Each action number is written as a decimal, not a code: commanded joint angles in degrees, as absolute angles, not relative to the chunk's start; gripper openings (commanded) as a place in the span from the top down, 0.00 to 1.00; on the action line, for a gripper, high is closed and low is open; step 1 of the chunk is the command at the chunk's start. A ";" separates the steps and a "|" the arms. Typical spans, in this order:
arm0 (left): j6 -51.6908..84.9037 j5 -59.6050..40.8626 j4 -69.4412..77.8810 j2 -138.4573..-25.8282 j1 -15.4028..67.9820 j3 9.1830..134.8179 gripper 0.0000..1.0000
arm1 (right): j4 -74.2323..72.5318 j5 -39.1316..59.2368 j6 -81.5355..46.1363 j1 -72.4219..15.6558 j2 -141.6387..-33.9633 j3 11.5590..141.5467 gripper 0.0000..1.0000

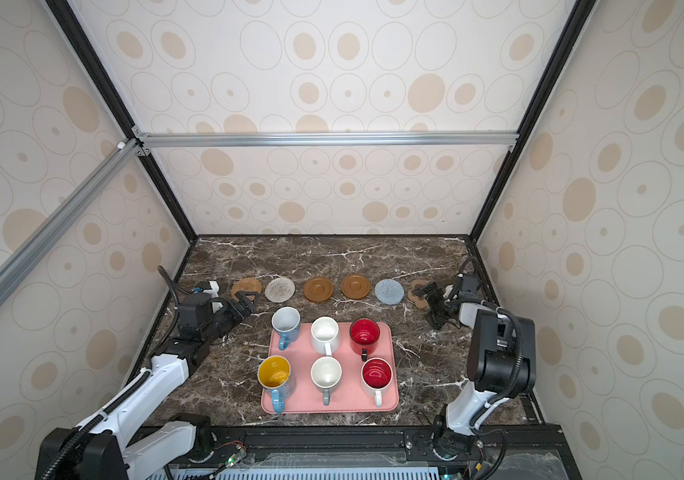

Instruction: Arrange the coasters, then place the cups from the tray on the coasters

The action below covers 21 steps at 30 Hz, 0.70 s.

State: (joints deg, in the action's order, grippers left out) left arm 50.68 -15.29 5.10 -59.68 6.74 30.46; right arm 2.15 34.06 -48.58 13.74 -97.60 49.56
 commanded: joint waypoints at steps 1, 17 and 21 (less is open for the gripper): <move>50.84 -14.70 4.92 -58.71 6.33 32.78 0.00 | -0.42 31.86 -49.56 14.24 -98.48 48.64 0.00; 50.71 -14.41 4.35 -58.18 6.34 32.96 0.00 | -3.69 32.07 -51.66 14.66 -104.79 53.79 0.00; 50.64 -14.08 4.17 -58.18 6.33 33.00 0.00 | -3.69 32.76 -51.68 14.68 -104.10 53.06 0.00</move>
State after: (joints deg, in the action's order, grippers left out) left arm 50.68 -15.03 4.97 -59.07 6.74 30.50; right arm -4.93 33.36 -51.16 14.28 -103.22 53.45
